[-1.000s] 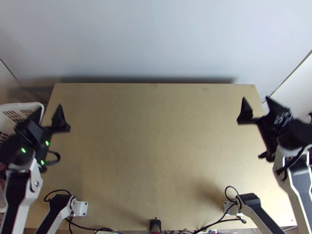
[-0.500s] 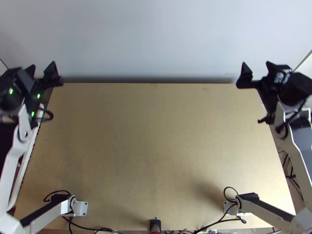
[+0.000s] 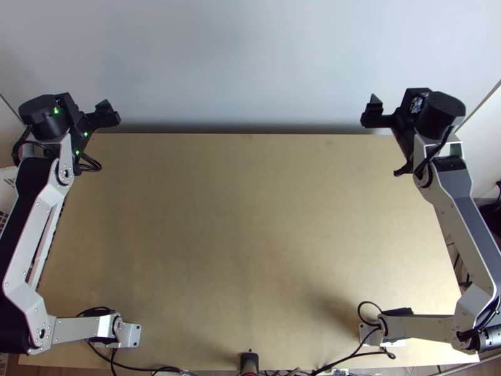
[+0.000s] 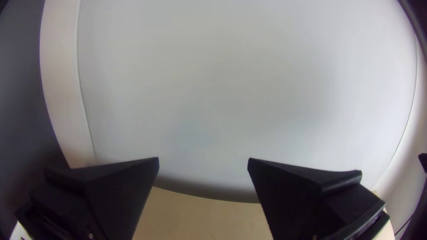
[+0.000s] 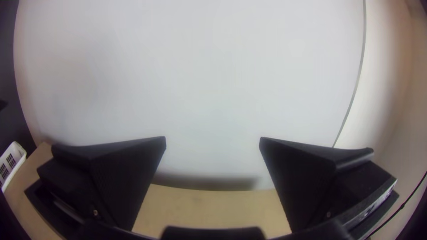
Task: Fold the t-shirt
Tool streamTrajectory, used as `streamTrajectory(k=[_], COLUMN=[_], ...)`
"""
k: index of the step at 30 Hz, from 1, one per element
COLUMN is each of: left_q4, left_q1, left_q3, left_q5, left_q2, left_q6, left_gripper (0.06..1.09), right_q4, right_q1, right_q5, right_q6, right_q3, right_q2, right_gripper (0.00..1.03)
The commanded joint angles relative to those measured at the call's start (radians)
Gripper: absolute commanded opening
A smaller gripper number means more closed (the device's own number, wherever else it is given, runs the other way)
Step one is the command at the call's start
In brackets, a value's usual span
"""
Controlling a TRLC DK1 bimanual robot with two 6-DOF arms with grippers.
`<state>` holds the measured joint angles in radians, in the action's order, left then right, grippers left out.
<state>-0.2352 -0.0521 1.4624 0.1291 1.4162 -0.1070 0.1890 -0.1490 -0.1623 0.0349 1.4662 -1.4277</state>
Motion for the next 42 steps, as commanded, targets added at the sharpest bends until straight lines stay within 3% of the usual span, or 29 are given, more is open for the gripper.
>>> streamTrajectory(k=[1, 10, 19, 23, 42], left_q4=[0.007, 0.03, 0.031, 0.109, 0.151], left_q1=[-0.066, -0.324, -0.592, -0.667, -0.908], left_q3=[-0.005, -0.005, -0.03, -0.065, 0.023], left_q5=[0.007, 0.015, 0.001, 0.0, -0.046], left_q2=[0.058, 0.145, 0.297, 0.366, 0.69], left_q6=[0.003, -0.007, 0.086, 0.132, 0.221], left_gripper=[1.03, 1.03, 1.03, 1.03, 1.03], right_q4=[0.0, 0.046, 0.047, 0.059, 0.096], right_q1=[-0.026, -0.104, -0.176, -0.179, -0.225], right_q5=[-0.013, -0.019, -0.043, -0.043, -0.06], right_q6=[-0.001, -0.001, -0.007, -0.013, -0.007], right_q3=[-0.073, -0.182, -0.308, -0.314, -0.316], right_q2=[0.01, 0.084, 0.139, 0.148, 0.154], right_gripper=[0.98, 0.98, 0.98, 0.98, 0.98])
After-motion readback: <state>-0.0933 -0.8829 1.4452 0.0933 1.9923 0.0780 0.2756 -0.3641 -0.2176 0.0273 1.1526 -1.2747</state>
